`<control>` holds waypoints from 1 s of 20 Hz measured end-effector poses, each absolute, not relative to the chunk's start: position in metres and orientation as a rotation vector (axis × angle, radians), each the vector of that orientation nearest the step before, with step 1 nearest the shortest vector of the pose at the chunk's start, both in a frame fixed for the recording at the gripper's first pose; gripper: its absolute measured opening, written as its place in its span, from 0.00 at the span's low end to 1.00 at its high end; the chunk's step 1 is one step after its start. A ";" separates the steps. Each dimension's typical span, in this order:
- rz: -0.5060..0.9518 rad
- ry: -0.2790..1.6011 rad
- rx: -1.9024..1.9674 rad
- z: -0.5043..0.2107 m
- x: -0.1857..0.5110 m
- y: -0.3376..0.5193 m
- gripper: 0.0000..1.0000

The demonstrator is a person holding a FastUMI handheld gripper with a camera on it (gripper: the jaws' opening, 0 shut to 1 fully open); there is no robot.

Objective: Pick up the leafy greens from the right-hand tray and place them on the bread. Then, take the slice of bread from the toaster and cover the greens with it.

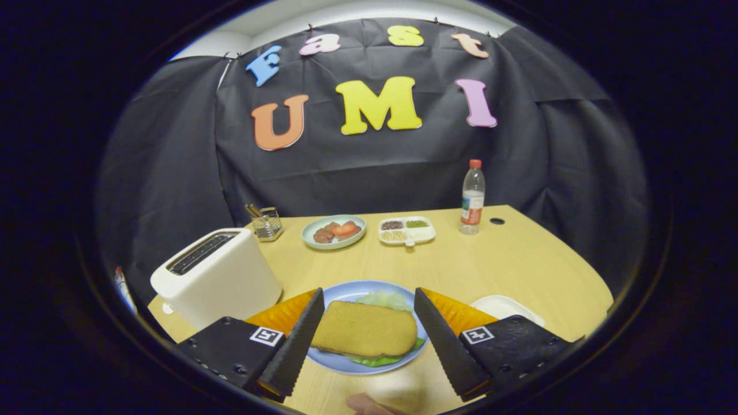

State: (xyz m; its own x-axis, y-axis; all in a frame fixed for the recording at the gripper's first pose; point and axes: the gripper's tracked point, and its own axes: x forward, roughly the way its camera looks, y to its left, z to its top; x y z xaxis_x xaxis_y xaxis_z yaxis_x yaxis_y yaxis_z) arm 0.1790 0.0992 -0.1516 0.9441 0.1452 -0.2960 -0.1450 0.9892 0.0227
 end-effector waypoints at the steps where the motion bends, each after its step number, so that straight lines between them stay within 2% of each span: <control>1: 0.121 0.272 -0.007 -0.142 0.166 0.096 0.96; 9: 0.019 0.122 -0.079 -0.060 0.078 0.070 0.96; 16: -0.014 -0.009 -0.111 -0.005 0.023 0.064 0.96; 20: 0.023 -0.025 -0.072 0.008 0.006 0.072 0.96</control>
State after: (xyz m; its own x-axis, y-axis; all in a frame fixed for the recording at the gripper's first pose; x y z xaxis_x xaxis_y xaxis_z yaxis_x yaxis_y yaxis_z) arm 0.0058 0.0719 0.0081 0.9994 0.0240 0.0238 -0.0222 0.9971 -0.0721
